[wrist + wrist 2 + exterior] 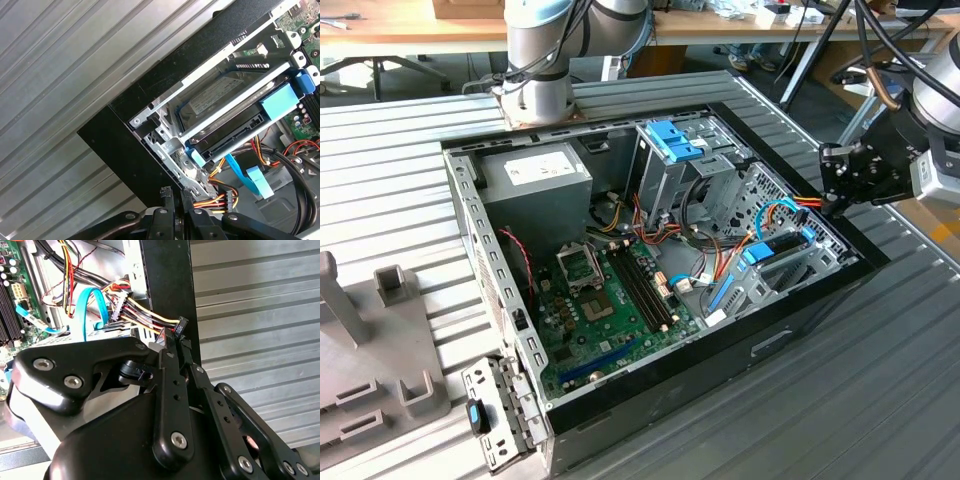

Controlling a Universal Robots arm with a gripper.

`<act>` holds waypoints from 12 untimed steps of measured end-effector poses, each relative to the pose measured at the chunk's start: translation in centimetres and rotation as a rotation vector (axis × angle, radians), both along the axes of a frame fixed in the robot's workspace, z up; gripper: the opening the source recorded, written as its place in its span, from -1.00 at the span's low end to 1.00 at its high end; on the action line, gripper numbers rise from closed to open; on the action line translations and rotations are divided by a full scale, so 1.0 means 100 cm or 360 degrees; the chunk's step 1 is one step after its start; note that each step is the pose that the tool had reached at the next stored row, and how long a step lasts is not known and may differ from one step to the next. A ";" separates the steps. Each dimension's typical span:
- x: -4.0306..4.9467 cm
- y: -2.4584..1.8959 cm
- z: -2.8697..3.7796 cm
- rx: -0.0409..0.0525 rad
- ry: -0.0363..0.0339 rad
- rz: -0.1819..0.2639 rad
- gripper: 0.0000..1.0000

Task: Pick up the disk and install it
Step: 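Insert the disk into the insertion slot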

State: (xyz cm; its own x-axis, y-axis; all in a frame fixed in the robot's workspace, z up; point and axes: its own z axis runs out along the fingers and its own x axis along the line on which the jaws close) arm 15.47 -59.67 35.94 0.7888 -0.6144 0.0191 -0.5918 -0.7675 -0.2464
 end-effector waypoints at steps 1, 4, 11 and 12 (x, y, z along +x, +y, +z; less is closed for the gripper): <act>-0.0002 0.0000 0.0010 0.0000 -0.0001 -0.0014 -0.66; -0.0003 0.0000 0.0046 0.0000 -0.0003 -0.0062 -0.66; -0.0071 0.0000 0.0042 -0.0001 -0.0004 -0.0179 -0.66; -0.0135 0.0000 0.0039 -0.0001 -0.0004 -0.0184 -0.66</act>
State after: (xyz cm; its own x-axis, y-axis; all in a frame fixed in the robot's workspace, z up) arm 14.11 -59.67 36.33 0.7127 -0.7011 0.0214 -0.6757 -0.6944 -0.2474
